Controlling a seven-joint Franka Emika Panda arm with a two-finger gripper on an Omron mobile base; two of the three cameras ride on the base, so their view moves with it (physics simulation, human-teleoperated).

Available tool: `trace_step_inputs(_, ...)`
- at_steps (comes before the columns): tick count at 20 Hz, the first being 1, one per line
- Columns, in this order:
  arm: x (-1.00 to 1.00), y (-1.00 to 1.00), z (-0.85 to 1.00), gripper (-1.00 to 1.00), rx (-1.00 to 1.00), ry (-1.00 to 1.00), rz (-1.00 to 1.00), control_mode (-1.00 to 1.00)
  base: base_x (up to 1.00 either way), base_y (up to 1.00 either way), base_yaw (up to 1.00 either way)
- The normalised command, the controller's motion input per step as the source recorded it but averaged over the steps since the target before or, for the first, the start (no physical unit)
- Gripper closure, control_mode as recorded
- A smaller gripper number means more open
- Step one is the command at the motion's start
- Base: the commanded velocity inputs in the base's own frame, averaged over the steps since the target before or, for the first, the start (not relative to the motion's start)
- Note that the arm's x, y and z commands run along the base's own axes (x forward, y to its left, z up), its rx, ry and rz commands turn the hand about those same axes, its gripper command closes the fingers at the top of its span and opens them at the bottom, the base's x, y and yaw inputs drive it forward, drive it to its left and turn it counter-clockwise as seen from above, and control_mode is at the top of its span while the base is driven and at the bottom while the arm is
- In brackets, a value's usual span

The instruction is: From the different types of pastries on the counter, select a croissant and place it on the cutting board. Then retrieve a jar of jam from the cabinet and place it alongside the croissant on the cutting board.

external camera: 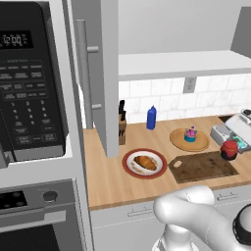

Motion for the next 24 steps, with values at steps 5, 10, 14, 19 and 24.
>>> trace_step_inputs(5,0.40,-0.54,-0.24,1.00,0.00,0.00,0.00,-1.00,0.00,0.00,0.00)
trace_step_inputs(10,0.48,-0.44,-0.15,1.00,0.00,0.00,0.00,-1.00,0.00,0.00,0.00)
trace_step_inputs(14,0.32,-0.43,-0.12,1.00,-0.01,0.00,-0.01,-1.00,0.00,0.00,0.00)
trace_step_inputs(19,0.20,-0.38,-0.06,1.00,0.00,0.00,-0.05,-1.00,0.00,0.00,0.00)
trace_step_inputs(24,0.06,-0.28,0.00,1.00,0.00,0.00,-0.13,-1.00,0.00,0.00,0.00)
